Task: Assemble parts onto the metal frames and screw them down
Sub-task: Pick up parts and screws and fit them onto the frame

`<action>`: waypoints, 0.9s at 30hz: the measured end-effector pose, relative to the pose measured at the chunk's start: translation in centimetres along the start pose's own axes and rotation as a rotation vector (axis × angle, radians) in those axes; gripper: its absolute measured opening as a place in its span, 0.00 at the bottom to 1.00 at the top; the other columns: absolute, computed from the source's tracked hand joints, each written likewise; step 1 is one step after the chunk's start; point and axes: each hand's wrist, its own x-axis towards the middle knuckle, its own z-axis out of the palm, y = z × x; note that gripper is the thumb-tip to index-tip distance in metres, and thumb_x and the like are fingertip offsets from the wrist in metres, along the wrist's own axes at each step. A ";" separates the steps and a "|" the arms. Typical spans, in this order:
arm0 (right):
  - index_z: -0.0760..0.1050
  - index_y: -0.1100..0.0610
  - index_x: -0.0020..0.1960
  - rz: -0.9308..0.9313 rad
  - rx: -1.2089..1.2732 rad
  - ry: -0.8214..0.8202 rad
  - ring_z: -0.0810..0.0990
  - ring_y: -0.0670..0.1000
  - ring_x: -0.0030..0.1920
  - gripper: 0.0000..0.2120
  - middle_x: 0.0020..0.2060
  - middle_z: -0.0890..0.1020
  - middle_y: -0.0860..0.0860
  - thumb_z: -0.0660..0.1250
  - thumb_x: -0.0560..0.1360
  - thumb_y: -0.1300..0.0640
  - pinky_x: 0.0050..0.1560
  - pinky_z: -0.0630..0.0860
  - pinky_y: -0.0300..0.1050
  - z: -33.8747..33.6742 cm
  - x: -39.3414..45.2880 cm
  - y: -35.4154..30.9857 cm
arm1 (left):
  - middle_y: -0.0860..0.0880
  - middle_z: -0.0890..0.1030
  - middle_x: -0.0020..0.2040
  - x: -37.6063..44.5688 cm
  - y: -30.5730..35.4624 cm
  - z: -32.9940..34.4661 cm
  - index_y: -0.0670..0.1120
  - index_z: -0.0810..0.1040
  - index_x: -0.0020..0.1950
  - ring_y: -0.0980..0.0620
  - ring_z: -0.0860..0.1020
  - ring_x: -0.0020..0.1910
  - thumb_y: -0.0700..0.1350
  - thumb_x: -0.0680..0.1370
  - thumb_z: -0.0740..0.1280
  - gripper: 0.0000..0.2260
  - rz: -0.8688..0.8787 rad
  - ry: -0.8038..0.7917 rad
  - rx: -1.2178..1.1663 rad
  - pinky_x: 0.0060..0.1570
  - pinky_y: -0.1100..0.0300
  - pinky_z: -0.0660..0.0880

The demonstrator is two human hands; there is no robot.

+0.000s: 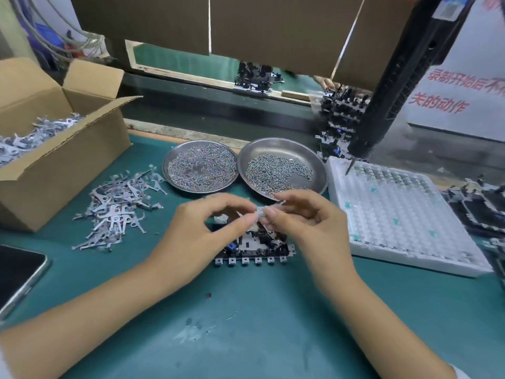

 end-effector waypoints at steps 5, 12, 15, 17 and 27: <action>0.78 0.58 0.42 0.039 -0.045 -0.009 0.84 0.51 0.35 0.08 0.33 0.84 0.54 0.71 0.70 0.69 0.37 0.79 0.39 -0.4 -0.1 0.4 | 0.61 0.83 0.42 -0.2 -0.2 0.2 0.54 0.83 0.46 0.65 0.79 0.42 0.49 0.71 0.70 0.05 -0.043 0.013 0.004 0.44 0.76 0.69; 0.84 0.56 0.44 -0.234 -0.650 -0.163 0.80 0.45 0.43 0.06 0.40 0.84 0.48 0.74 0.69 0.65 0.48 0.75 0.38 -1.5 -0.3 1.5 | 0.59 0.82 0.37 0.3 -0.5 -0.8 0.56 0.83 0.42 0.61 0.79 0.40 0.42 0.70 0.75 0.08 -0.091 -0.140 0.161 0.41 0.76 0.69; 0.84 0.58 0.46 -0.240 -0.670 -0.204 0.80 0.44 0.44 0.06 0.40 0.84 0.49 0.73 0.70 0.66 0.48 0.74 0.35 -1.6 -0.5 1.7 | 0.58 0.82 0.36 0.4 -0.6 -0.9 0.59 0.82 0.40 0.59 0.79 0.40 0.44 0.69 0.75 0.09 -0.115 -0.195 0.196 0.42 0.74 0.69; 0.84 0.58 0.47 -0.257 -0.683 -0.207 0.81 0.44 0.45 0.07 0.42 0.84 0.48 0.72 0.72 0.66 0.49 0.74 0.33 -1.6 -0.6 1.8 | 0.58 0.82 0.35 0.5 -0.6 -1.0 0.59 0.83 0.40 0.58 0.79 0.40 0.45 0.69 0.75 0.08 -0.128 -0.211 0.207 0.41 0.74 0.69; 0.83 0.59 0.47 -0.309 -0.691 -0.268 0.79 0.48 0.42 0.07 0.38 0.82 0.51 0.70 0.71 0.63 0.47 0.76 0.41 -1.9 -1.0 1.8 | 0.55 0.83 0.33 0.3 -0.1 -1.1 0.52 0.84 0.40 0.59 0.80 0.36 0.40 0.67 0.75 0.07 -0.232 -0.171 0.166 0.42 0.75 0.72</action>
